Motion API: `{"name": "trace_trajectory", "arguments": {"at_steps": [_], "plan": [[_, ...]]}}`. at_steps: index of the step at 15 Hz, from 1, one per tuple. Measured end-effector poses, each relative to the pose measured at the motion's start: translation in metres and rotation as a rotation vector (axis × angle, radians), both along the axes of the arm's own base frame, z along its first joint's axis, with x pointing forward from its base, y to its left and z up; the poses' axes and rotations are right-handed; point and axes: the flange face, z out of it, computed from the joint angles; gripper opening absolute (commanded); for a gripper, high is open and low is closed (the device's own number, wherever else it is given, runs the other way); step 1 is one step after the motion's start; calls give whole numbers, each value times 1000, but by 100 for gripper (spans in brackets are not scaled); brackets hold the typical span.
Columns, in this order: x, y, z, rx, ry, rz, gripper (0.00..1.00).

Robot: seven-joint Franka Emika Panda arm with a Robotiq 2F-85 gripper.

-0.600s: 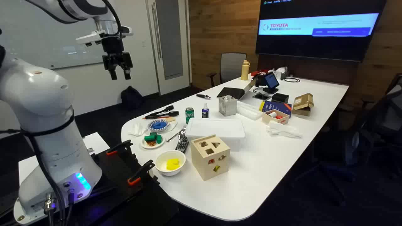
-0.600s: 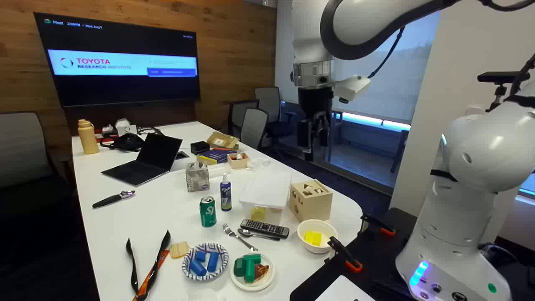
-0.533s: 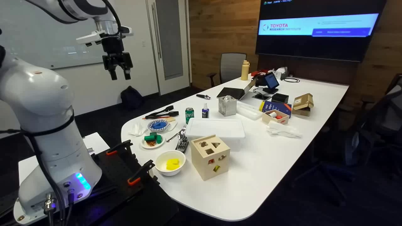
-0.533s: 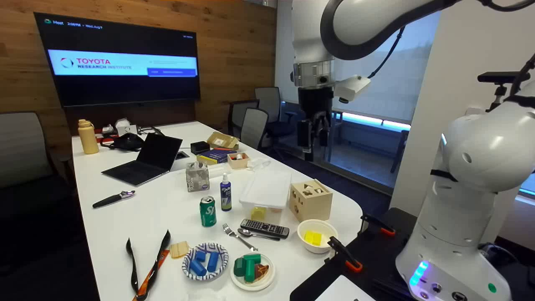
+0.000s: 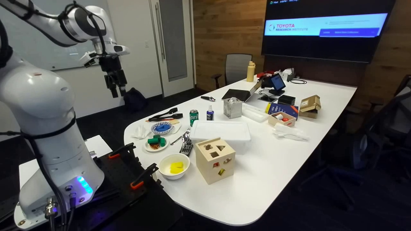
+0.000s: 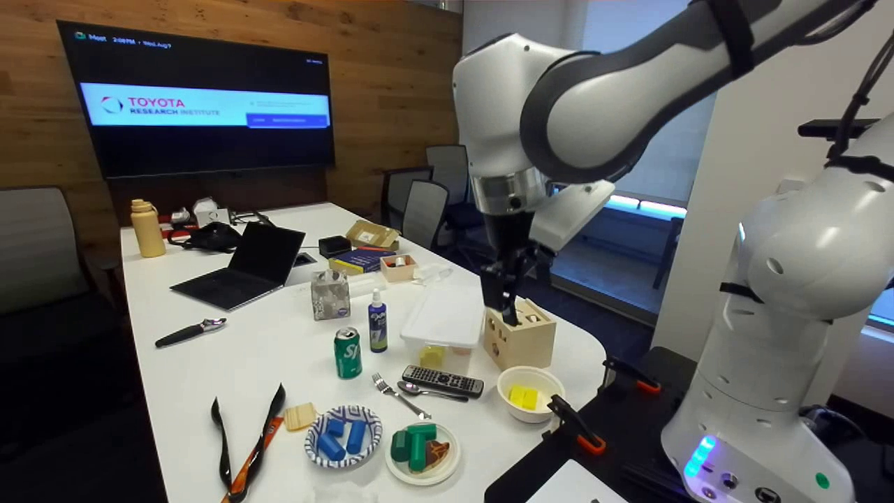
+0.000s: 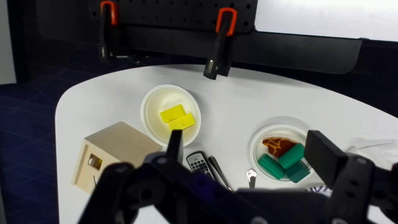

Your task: Press the remote

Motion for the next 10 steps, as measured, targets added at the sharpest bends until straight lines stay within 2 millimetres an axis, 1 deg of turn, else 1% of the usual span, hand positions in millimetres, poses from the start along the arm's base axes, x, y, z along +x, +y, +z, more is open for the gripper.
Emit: {"name": "trace_trajectory", "arguments": {"at_steps": [2, 4, 5, 7, 10], "plan": [[-9, 23, -32, -18, -48, -79, 100], [-9, 37, -53, 6, -96, -175, 100], [-6, 39, -61, 27, -118, -226, 100], [7, 36, -75, 75, -159, -326, 100], [33, 21, -94, 121, -218, -448, 100]]}}
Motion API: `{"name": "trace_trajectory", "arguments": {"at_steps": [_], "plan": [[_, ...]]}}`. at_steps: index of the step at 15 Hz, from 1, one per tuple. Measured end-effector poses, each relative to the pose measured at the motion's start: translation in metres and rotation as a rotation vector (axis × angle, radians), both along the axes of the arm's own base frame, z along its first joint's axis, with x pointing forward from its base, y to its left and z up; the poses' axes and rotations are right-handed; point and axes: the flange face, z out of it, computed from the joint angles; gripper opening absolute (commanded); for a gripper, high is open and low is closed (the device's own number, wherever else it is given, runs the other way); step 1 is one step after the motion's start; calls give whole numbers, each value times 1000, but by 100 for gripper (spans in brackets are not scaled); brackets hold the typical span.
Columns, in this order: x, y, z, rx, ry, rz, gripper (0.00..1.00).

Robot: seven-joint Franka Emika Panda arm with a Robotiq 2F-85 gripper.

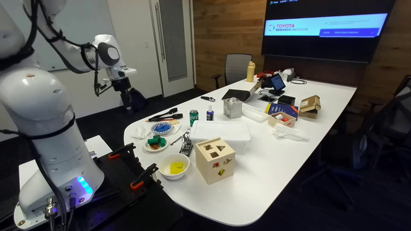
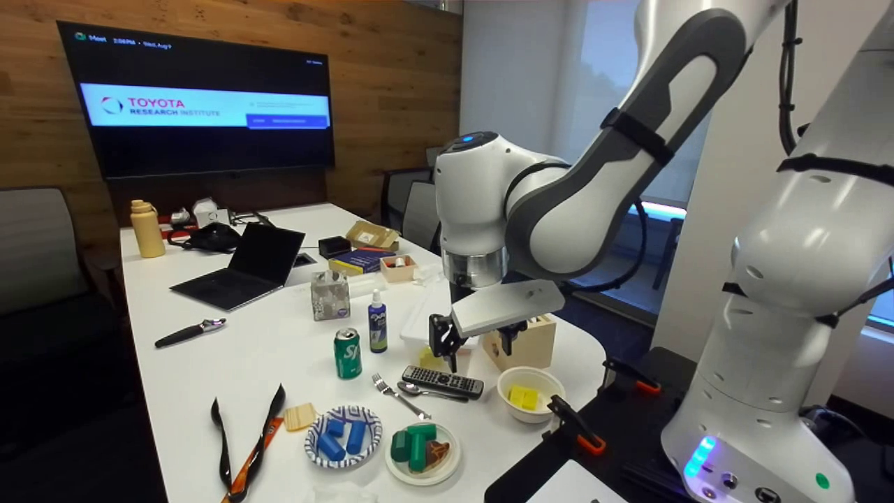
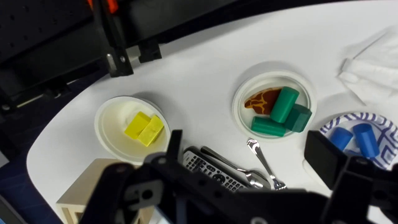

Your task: Press the remote

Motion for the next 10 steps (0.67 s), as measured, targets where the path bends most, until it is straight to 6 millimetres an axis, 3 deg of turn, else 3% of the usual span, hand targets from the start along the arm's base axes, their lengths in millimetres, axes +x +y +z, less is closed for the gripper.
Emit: {"name": "trace_trajectory", "arguments": {"at_steps": [5, 10], "plan": [[34, -29, -37, -20, -59, -83, 100], [69, -41, -69, -52, -102, -110, 100]]}}
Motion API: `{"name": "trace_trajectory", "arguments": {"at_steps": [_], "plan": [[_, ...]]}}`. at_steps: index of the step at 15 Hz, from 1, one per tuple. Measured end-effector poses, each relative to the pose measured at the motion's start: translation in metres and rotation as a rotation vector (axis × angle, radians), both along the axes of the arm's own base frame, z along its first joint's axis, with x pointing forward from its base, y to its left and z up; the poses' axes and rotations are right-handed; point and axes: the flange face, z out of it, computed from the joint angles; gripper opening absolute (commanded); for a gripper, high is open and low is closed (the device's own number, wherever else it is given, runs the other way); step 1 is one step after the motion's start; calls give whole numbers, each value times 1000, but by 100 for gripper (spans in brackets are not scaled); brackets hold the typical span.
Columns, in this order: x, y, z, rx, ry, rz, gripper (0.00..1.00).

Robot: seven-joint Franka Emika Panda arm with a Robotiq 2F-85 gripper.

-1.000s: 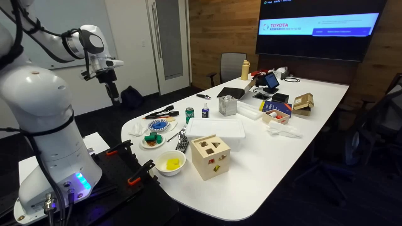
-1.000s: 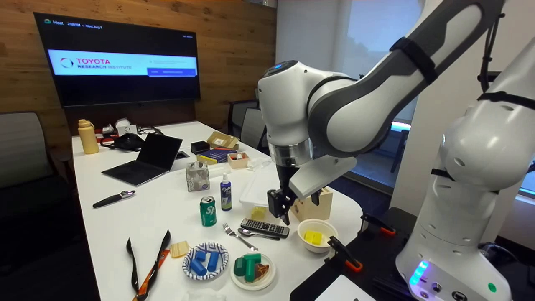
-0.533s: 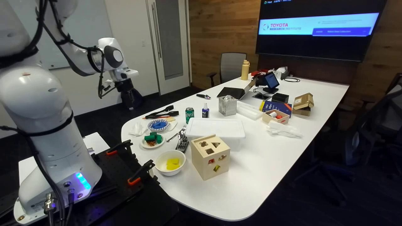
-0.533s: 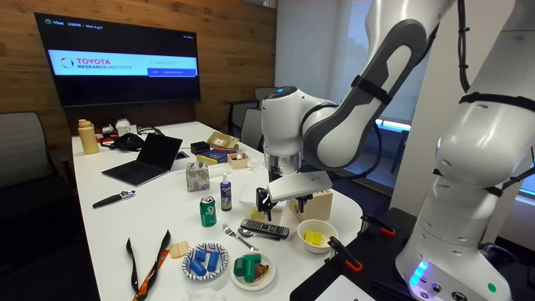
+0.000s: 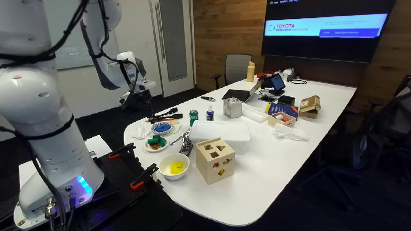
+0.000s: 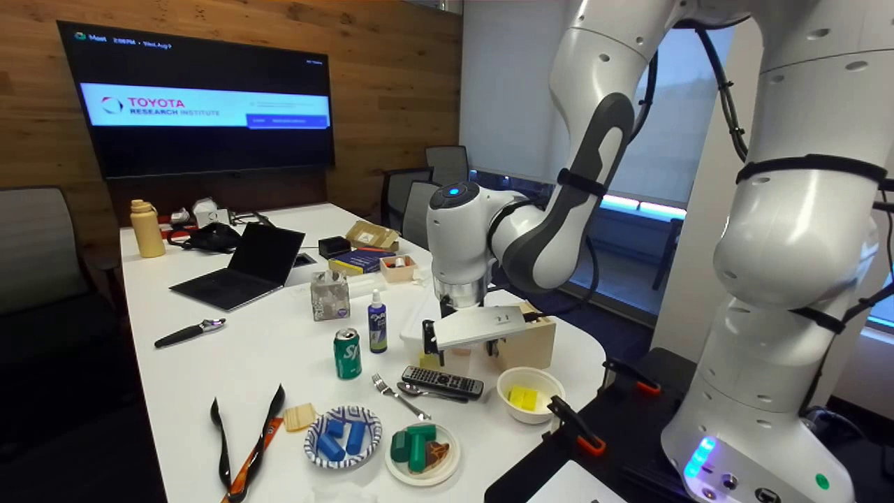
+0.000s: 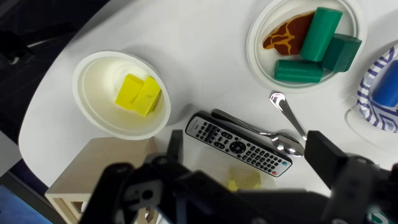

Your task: Press the remote

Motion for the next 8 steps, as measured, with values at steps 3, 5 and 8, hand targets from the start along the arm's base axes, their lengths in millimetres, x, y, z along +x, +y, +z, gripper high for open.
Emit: {"name": "trace_trajectory", "arguments": {"at_steps": [3, 5, 8], "plan": [[23, -12, -30, 0, 15, -9, 100], [34, -17, -47, 8, 38, -16, 100], [37, -15, -53, 14, 47, -16, 100]]}}
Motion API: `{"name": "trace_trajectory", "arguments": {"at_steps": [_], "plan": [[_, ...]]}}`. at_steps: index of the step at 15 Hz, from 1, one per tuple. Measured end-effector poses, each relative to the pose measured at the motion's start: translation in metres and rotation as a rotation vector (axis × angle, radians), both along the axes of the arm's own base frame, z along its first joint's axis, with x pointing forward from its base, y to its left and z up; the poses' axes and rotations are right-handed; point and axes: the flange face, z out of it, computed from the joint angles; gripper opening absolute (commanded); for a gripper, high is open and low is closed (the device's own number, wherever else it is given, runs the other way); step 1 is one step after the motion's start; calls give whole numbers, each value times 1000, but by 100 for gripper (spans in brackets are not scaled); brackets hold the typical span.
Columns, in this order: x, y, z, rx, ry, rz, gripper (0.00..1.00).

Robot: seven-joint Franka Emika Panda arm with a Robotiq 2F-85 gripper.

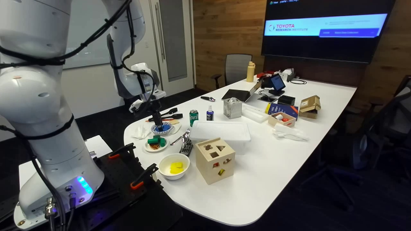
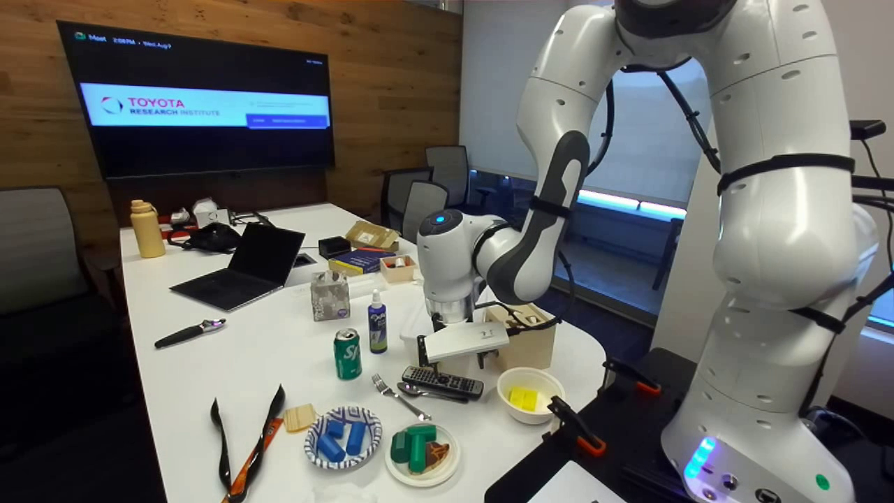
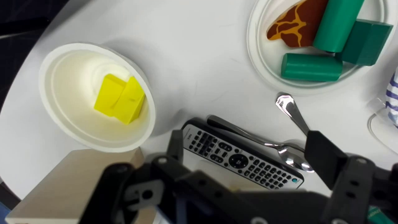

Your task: Press the remote

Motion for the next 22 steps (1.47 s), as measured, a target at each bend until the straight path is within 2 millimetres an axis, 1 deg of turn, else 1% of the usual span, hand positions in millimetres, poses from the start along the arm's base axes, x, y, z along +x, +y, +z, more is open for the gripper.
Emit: {"name": "trace_trajectory", "arguments": {"at_steps": [3, 5, 8, 11, 12, 13, 18, 19, 22], "plan": [[2, -1, 0, 1, -5, -25, 100], [8, -3, -4, 4, -16, -57, 100], [17, -8, -14, 0, -38, -99, 100], [26, -11, -31, -4, -41, -129, 100], [30, -13, -38, -6, -40, -130, 75], [35, -15, -45, -10, -40, -127, 74], [61, -24, -76, -23, -52, -116, 36], [65, -24, -81, -23, -56, -117, 27], [73, -21, -94, -20, -68, -119, 5]]}}
